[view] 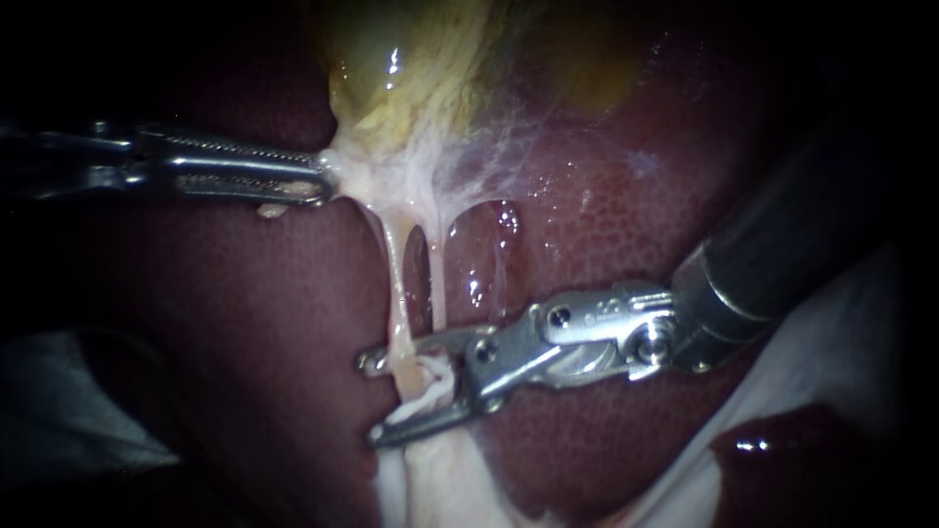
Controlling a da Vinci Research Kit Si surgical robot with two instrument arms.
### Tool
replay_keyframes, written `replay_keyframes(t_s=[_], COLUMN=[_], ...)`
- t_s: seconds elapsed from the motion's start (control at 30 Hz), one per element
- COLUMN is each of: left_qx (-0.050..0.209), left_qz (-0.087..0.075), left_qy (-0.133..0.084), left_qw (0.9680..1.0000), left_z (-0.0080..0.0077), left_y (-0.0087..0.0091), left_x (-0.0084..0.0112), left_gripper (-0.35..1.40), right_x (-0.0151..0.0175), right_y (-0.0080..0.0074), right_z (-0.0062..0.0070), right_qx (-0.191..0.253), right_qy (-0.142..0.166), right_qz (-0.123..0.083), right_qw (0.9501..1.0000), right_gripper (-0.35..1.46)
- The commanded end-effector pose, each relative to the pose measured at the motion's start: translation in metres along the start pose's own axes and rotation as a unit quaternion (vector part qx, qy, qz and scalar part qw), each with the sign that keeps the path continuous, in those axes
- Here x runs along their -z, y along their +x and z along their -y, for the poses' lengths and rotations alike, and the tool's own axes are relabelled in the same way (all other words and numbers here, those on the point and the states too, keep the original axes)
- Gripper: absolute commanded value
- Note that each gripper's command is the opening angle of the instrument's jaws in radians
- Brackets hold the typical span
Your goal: Clipping first clip left tube
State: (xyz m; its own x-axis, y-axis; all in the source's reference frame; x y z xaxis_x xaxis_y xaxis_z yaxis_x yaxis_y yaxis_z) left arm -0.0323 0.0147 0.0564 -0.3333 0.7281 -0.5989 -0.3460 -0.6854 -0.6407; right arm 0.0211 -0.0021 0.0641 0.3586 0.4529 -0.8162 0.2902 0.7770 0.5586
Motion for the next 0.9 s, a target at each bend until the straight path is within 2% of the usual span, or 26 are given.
replay_keyframes(t_s=[0.03, 0.33, 0.47, 0.83, 0.9], left_qx=[0.000, 0.000, 0.000, 0.000, 0.000], left_qz=[0.000, 0.000, 0.000, 0.000, 0.000], left_qy=[0.000, 0.000, 0.000, 0.000, 0.000], left_qw=[1.0000, 1.0000, 1.0000, 1.0000, 1.0000], left_z=[0.0000, 0.0000, 0.0000, 0.0001, 0.0002], left_y=[0.0000, 0.0000, 0.0000, 0.0000, 0.0000], left_x=[0.0000, 0.0000, 0.0000, -0.0001, -0.0001], left_gripper=[-0.35, -0.35, -0.35, -0.35, -0.35], right_x=[0.0001, 0.0003, 0.0004, 0.0004, 0.0004], right_y=[0.0000, -0.0001, -0.0001, -0.0001, -0.0002], right_z=[0.0000, 0.0001, 0.0002, 0.0002, 0.0002], right_qx=[0.000, -0.003, -0.026, -0.034, -0.064], right_qy=[0.000, 0.004, 0.005, 0.007, 0.013], right_qz=[0.000, 0.001, 0.000, 0.000, -0.001], right_qw=[1.0000, 1.0000, 0.9996, 0.9994, 0.9979], right_gripper=[0.11, -0.35, -0.35, -0.35, -0.31])
